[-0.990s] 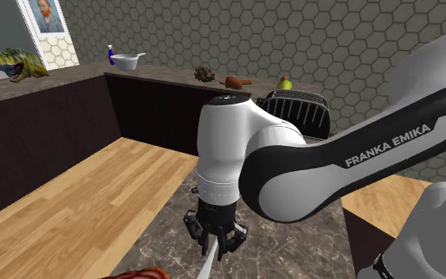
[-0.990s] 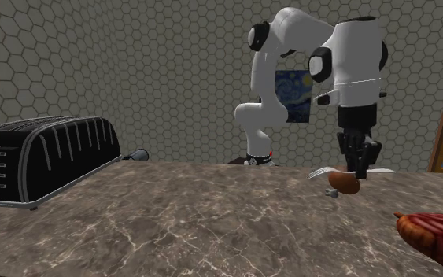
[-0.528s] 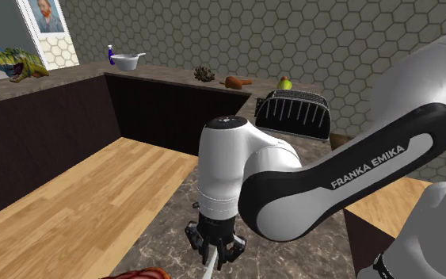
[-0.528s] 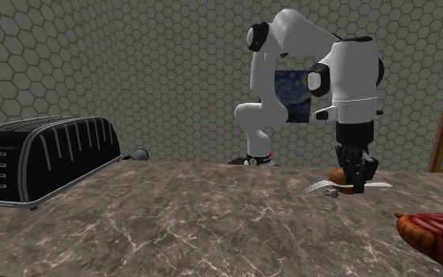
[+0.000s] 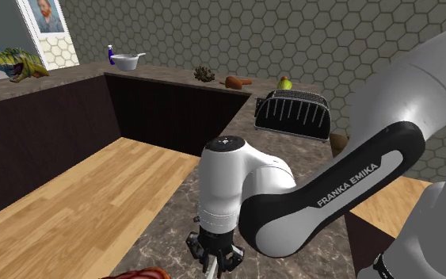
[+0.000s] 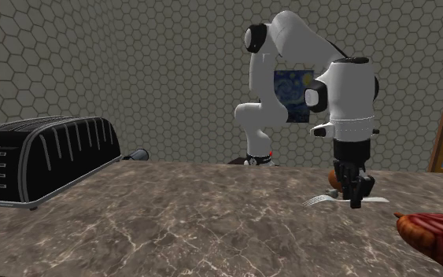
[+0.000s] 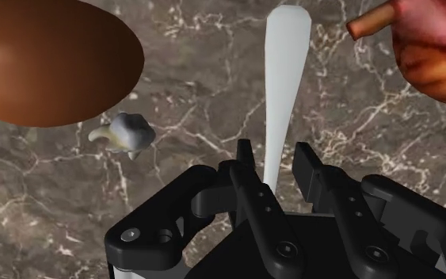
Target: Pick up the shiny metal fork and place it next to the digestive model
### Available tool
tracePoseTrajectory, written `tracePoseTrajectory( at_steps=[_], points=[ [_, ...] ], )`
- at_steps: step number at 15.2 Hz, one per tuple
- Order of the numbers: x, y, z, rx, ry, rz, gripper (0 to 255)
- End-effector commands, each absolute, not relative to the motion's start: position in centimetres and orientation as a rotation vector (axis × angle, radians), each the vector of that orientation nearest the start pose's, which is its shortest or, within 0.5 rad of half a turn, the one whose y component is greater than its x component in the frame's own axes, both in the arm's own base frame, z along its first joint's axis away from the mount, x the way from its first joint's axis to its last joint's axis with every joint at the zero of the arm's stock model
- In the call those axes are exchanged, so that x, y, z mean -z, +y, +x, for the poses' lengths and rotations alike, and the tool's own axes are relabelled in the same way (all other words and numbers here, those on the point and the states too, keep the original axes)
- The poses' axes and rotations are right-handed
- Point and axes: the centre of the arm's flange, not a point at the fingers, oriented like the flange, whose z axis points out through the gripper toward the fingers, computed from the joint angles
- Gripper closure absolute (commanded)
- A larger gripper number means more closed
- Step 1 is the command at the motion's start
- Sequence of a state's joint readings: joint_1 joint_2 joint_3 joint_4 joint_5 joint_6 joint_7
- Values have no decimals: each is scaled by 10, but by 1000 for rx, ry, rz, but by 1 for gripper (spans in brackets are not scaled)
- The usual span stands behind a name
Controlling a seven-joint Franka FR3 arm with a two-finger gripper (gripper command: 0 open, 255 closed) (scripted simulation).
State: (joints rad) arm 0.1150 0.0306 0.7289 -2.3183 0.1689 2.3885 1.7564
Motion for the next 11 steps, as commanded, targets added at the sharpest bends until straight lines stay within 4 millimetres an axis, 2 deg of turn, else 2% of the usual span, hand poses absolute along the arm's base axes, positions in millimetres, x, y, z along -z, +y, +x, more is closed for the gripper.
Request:
tracePoseTrajectory(
  at_steps=[1, 9, 10, 11],
  points=[
    [-323, 386, 341, -185, 1509, -2655, 255],
    [-323, 386, 341, -185, 1509, -2655, 255],
    [-323, 386, 341, -185, 1509, -2655, 0],
    [-323, 386, 341, -185, 1509, -2655, 0]
  ],
)
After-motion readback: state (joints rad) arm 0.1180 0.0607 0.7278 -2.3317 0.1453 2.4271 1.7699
